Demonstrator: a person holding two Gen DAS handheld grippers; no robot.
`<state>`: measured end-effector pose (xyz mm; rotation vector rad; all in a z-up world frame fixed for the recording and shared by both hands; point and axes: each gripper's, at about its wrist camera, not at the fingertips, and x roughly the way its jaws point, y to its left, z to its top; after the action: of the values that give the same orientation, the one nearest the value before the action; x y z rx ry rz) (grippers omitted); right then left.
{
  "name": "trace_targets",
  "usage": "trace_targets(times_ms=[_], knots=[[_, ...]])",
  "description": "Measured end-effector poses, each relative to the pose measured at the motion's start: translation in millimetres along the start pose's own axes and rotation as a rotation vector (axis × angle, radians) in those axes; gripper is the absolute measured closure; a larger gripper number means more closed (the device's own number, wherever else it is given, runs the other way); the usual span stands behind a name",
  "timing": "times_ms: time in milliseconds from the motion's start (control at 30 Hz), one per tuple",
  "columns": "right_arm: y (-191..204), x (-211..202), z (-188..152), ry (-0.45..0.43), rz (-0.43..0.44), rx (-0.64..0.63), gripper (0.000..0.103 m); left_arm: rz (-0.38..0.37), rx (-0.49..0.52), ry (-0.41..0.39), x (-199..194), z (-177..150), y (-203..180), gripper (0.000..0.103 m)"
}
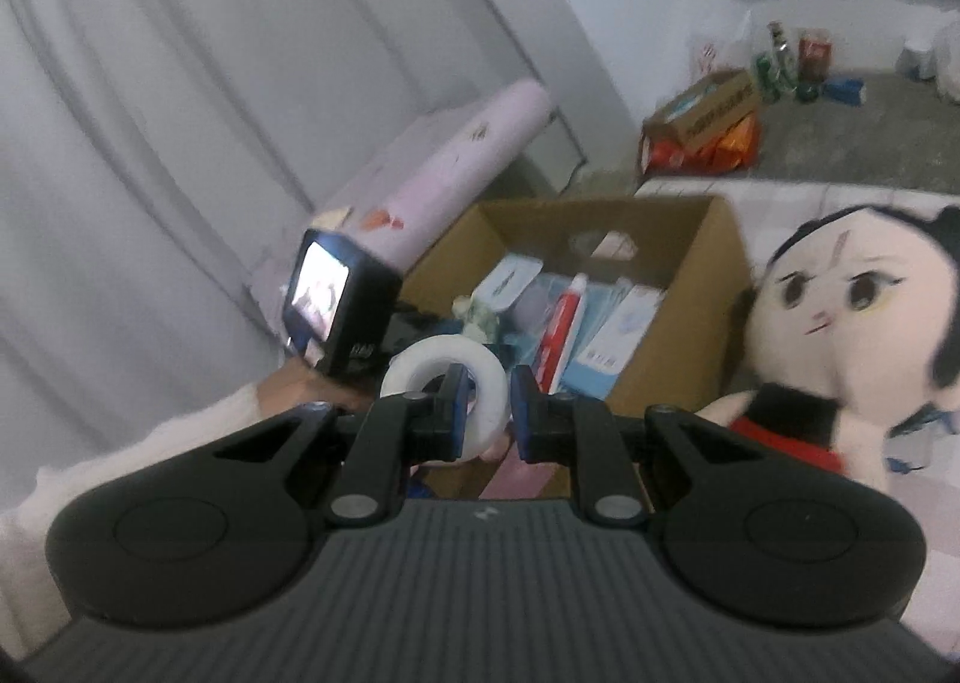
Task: Organize soft objects
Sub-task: 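Carry the scrunchie with the left tool while the right carries the white ring to the box, then open the left tool to drop the scrunchie into the box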
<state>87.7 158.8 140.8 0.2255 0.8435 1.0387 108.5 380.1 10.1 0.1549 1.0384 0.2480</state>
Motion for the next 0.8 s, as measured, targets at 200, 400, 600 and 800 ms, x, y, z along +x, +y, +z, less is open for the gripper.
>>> trace_targets(times_ms=[200, 400, 600, 800], knots=[[21.1, 44.7, -0.9, 0.101, 0.001, -0.035, 0.088, -0.086, -0.089, -0.080, -39.2, -12.0, 21.5, 0.015], [48.0, 92.9, 6.1, 0.242, -0.029, -0.155, 0.088, -0.105, -0.119, -0.204, -102.7, -24.6, 43.6, 0.013], [87.1, 152.3, -9.9, 0.582, -0.085, -0.403, 0.089, -0.158, -0.167, -0.296, -143.0, -41.8, 56.2, 0.012], [122.6, 181.3, -40.7, 0.794, -0.257, -0.731, 0.089, -0.186, -0.158, -0.342, -155.9, -54.4, 51.0, 0.012]])
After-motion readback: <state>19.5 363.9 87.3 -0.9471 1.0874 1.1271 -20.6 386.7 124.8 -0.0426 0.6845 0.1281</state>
